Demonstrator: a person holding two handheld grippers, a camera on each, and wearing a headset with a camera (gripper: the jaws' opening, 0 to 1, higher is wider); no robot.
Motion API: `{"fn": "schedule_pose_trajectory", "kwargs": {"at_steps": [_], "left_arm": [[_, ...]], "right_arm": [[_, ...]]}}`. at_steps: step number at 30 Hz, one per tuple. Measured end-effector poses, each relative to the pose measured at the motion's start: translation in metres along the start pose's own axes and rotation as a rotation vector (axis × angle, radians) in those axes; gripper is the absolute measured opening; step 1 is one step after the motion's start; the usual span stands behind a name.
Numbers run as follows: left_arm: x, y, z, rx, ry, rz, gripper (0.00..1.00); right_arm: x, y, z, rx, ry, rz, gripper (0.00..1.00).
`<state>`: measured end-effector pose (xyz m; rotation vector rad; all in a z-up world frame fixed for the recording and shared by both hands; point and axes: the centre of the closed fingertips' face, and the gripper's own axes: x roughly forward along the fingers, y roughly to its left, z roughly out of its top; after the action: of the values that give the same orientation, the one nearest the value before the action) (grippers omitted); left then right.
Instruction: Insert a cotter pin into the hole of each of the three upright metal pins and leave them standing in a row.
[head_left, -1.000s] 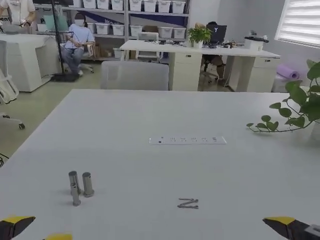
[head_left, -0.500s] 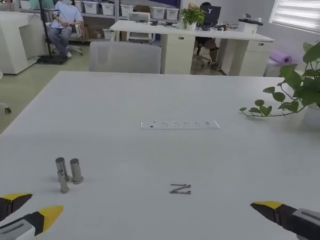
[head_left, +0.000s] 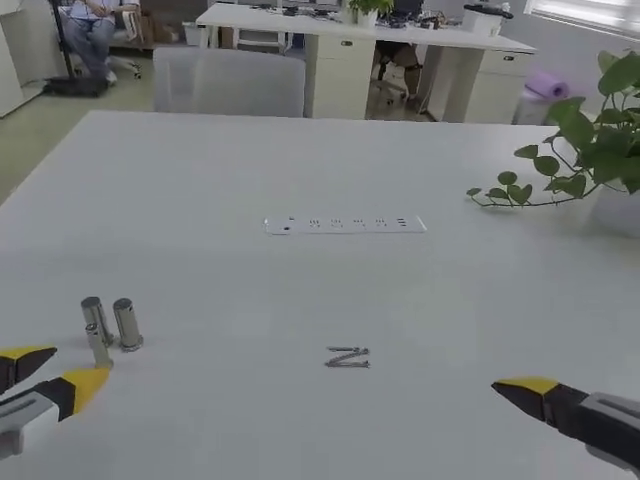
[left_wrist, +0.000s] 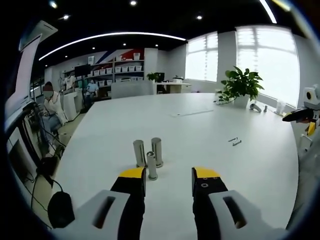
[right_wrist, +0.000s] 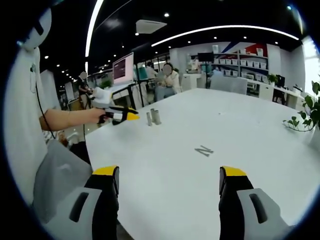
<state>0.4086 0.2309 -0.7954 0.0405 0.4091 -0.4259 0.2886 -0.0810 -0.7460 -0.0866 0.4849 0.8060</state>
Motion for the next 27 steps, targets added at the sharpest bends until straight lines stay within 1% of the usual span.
{"fn": "schedule_pose_trajectory", "kwargs": {"at_steps": [3,7,10,13,16,21,27], "left_arm": [[0.009,0.007,-0.002,0.006,0.002,0.013,0.32],[0.017,0.013,-0.002,0.021,-0.005,0.019,0.28],[0.023,0.017,-0.001,0.009,-0.018,0.014,0.28],[0.030,0.022,-0.003,-0.001,-0.014,0.014,0.27],[0.034,0.023,-0.003,-0.018,-0.022,0.011,0.27],[0.041,0.024,-0.008,-0.010,-0.009,0.004,0.26],[0.049,0.027,-0.011,-0.002,-0.009,-0.004,0.20]], "right_arm": [[0.001,-0.004,-0.001,0.007,0.001,-0.009,0.83],[0.000,-0.008,-0.001,0.011,0.006,-0.017,0.83],[0.000,-0.011,-0.001,0.015,0.012,-0.026,0.83],[-0.001,-0.013,0.000,0.016,0.017,-0.036,0.83],[-0.002,-0.016,0.001,0.016,0.016,-0.046,0.83],[-0.001,-0.019,0.000,0.021,0.023,-0.057,0.83],[0.003,-0.020,-0.002,0.022,0.034,-0.063,0.83]]}}
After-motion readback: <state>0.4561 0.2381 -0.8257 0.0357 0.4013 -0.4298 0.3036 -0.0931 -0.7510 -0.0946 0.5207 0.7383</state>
